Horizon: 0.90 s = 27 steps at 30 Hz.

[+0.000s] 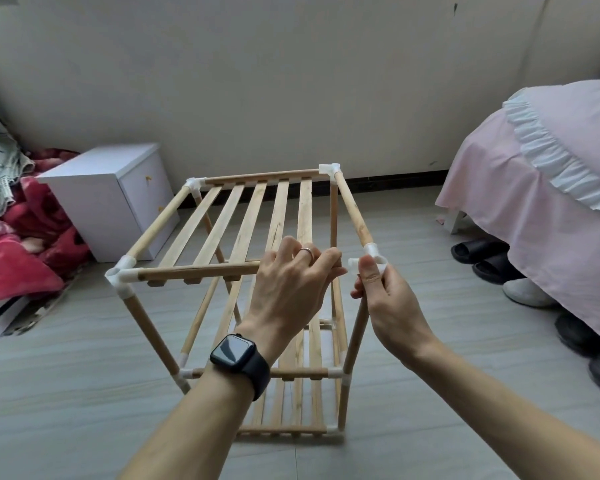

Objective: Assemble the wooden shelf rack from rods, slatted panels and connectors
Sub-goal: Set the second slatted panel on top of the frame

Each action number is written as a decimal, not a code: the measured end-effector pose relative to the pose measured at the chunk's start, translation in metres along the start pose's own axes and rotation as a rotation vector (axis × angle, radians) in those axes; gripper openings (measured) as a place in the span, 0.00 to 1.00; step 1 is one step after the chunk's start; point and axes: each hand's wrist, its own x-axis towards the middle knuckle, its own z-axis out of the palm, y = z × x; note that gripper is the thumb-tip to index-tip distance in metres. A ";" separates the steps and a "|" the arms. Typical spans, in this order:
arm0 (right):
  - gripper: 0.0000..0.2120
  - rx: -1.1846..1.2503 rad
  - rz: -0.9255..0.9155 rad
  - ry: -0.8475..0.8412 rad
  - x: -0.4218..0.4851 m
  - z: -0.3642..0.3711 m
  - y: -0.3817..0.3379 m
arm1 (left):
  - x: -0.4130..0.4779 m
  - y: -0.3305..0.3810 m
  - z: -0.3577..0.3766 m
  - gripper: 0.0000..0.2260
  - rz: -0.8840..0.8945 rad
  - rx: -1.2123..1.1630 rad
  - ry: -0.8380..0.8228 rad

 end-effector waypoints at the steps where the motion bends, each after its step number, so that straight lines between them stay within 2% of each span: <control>1: 0.25 -0.010 -0.010 0.011 -0.001 0.002 0.000 | 0.000 -0.001 0.000 0.14 -0.001 -0.004 0.003; 9: 0.25 -0.019 -0.036 0.099 -0.006 0.002 0.001 | 0.000 -0.005 -0.005 0.14 -0.006 -0.009 -0.004; 27: 0.26 -0.001 -0.058 0.091 -0.005 -0.001 0.001 | -0.002 -0.016 -0.018 0.14 -0.037 -0.053 0.035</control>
